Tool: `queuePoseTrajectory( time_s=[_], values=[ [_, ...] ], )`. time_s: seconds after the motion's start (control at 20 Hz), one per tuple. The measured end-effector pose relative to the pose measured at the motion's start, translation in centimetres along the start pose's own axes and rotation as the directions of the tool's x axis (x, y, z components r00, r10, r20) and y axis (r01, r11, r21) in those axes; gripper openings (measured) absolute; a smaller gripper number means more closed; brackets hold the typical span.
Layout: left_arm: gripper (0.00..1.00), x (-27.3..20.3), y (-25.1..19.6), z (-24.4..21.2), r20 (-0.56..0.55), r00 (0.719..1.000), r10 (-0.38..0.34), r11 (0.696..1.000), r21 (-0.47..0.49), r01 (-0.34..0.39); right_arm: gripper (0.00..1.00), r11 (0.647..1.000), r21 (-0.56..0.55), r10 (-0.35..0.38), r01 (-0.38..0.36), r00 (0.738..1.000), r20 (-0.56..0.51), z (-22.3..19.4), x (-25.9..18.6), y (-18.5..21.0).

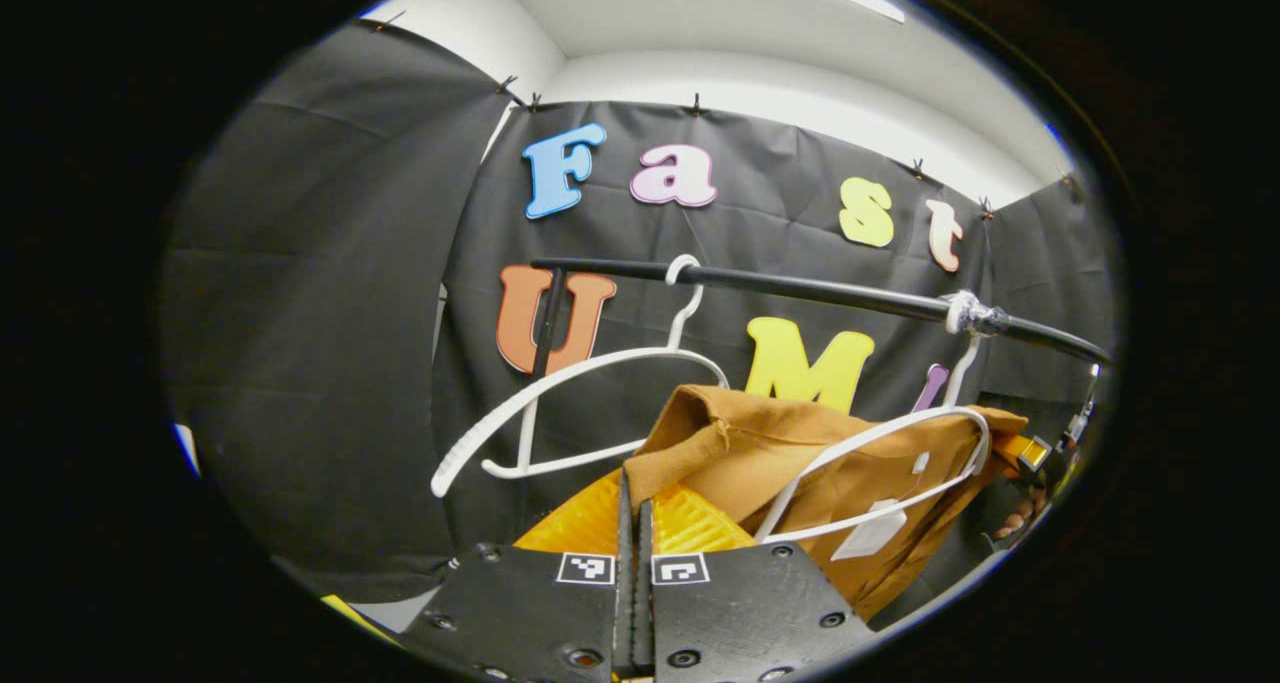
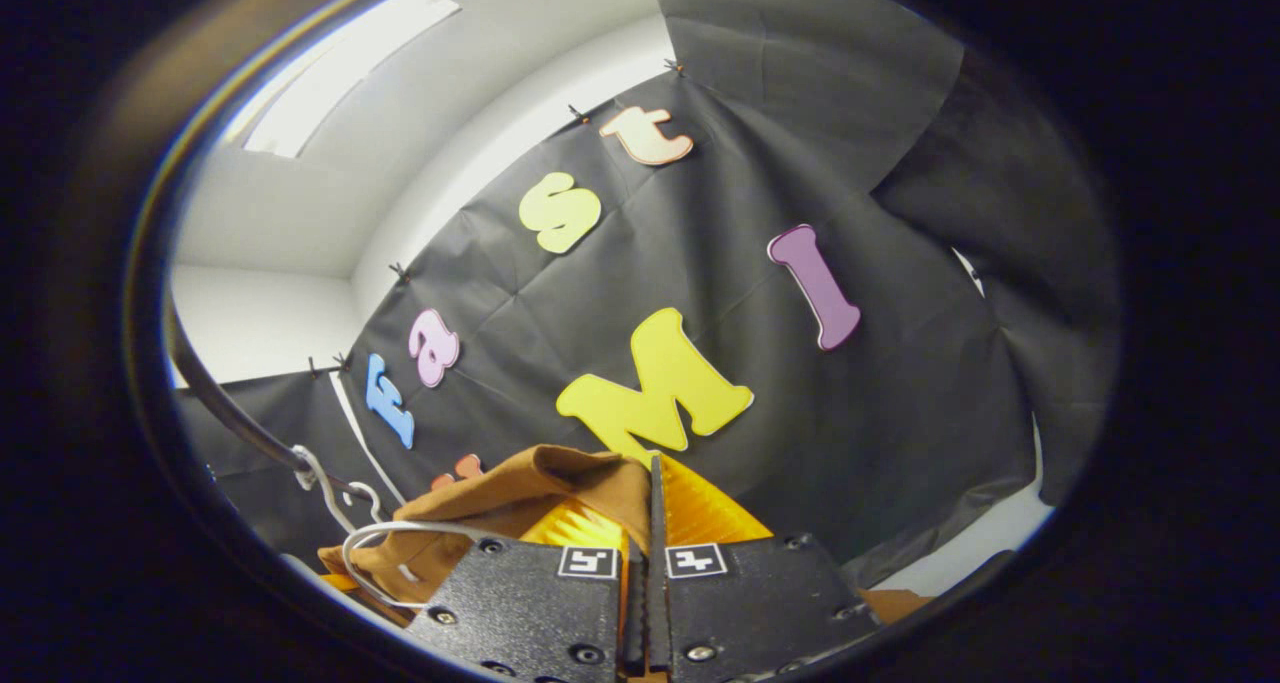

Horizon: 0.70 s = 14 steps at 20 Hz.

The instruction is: Grasp the clothes on the hanger with both hands and then place them into the laundry hamper below.

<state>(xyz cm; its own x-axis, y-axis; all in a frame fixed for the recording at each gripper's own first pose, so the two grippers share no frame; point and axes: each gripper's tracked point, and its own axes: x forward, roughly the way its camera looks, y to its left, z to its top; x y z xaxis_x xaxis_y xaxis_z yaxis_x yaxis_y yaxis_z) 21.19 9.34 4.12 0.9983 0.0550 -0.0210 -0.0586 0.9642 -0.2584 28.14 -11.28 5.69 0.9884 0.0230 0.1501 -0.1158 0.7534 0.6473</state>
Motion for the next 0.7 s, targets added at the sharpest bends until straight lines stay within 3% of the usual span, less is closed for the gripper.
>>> queuePoseTrajectory(
  time_s=[0.05, 0.45, 0.7],
  values=[
    [0.05, 0.4, 0.2, -0.1, -0.006, 1.000, -0.006, 1.000, -0.004, 0.006, 0.04, 1.000, 0.019, 0.009, -0.009, 1.000, -0.002, 0.1, 0.3, -0.2],
    [0.05, 1.2, -0.6, -5.1, -0.083, 0.994, -0.071, 0.992, -0.106, 0.062, 0.04, 0.985, 0.170, -0.001, 0.016, 0.997, -0.083, -3.2, 1.9, -3.9],
    [0.05, 1.4, 0.3, -7.6, -0.119, 0.990, -0.070, 0.988, -0.146, 0.052, 0.04, 0.980, 0.190, -0.034, 0.060, 0.990, -0.135, -6.0, 1.1, -5.9]
  ],
)
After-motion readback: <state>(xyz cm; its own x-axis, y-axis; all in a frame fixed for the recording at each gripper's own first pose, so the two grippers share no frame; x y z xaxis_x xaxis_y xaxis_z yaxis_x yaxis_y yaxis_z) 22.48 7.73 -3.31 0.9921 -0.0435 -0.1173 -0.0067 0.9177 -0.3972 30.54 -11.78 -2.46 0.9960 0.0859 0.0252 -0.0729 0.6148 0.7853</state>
